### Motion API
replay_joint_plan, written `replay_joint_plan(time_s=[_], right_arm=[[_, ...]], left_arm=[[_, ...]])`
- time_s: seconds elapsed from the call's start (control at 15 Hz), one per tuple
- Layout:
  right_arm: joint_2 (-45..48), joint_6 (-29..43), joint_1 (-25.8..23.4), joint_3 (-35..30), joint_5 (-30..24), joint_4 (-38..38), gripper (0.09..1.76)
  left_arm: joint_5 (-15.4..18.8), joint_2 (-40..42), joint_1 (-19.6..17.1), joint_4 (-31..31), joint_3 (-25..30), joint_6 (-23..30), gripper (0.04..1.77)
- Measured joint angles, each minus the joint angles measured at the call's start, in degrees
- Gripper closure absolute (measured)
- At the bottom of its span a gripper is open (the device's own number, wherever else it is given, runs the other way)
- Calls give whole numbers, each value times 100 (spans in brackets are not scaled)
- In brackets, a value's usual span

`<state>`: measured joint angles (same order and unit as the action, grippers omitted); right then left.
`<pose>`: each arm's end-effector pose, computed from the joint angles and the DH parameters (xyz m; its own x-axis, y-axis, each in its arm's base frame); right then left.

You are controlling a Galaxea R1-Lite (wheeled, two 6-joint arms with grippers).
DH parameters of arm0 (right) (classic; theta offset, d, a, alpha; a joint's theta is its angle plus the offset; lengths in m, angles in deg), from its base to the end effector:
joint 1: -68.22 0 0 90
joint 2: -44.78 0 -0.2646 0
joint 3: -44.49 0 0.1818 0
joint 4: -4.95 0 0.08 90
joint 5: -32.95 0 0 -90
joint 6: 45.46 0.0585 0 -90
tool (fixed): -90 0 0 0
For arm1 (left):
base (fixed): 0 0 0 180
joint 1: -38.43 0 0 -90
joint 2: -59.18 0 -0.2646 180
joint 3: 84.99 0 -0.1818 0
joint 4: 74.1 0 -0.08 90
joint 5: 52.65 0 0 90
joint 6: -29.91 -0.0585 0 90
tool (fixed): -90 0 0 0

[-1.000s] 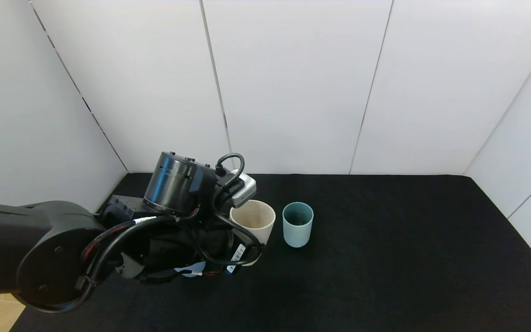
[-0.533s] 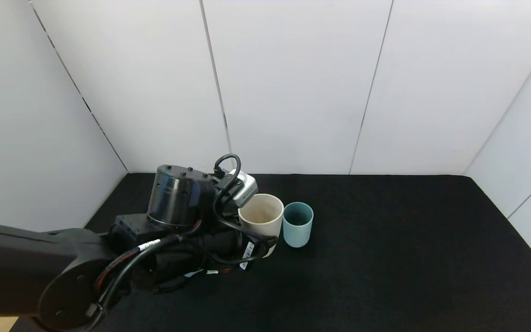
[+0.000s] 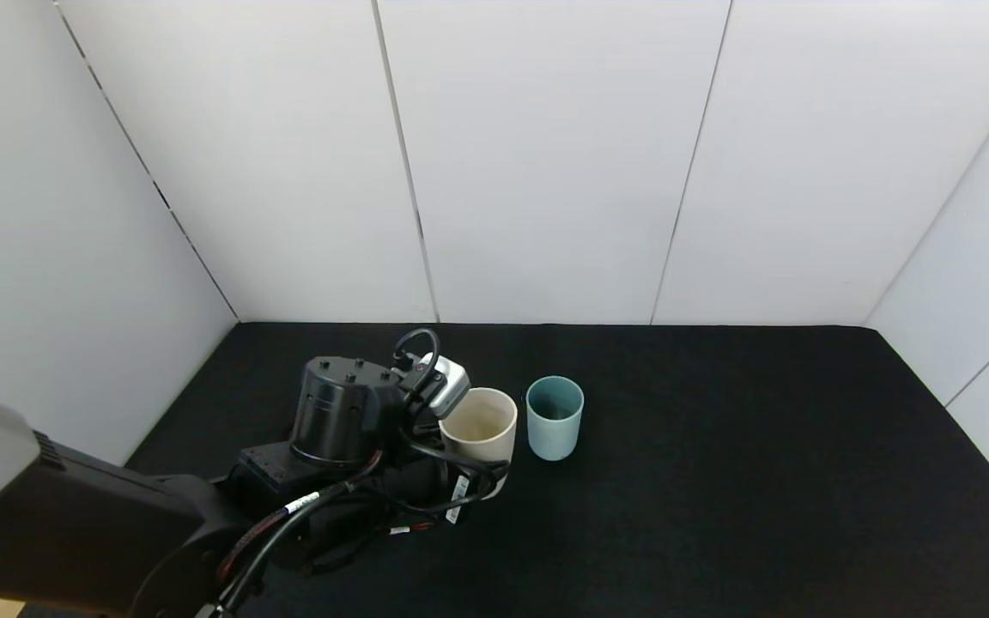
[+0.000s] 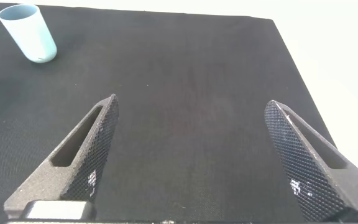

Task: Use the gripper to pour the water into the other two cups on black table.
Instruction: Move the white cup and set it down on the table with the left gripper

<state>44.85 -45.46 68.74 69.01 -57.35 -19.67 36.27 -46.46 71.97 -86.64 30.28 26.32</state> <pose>0.0392 0.0007 0.0753 0.9999 0.0143 -0.0005 -0.0143 0.9999 0.0000 0.2762 -0.1817 0.0699 0.7437 -0.4704 -0.4751 0.5623 0.8244 0.0640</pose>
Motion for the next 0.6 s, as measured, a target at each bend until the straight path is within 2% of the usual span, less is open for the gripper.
replay_joint_plan(time_s=[0.6], right_arm=[[0, 0, 0, 0, 1, 0, 14]], left_arm=[[6, -364, -380, -372, 82, -13, 63]])
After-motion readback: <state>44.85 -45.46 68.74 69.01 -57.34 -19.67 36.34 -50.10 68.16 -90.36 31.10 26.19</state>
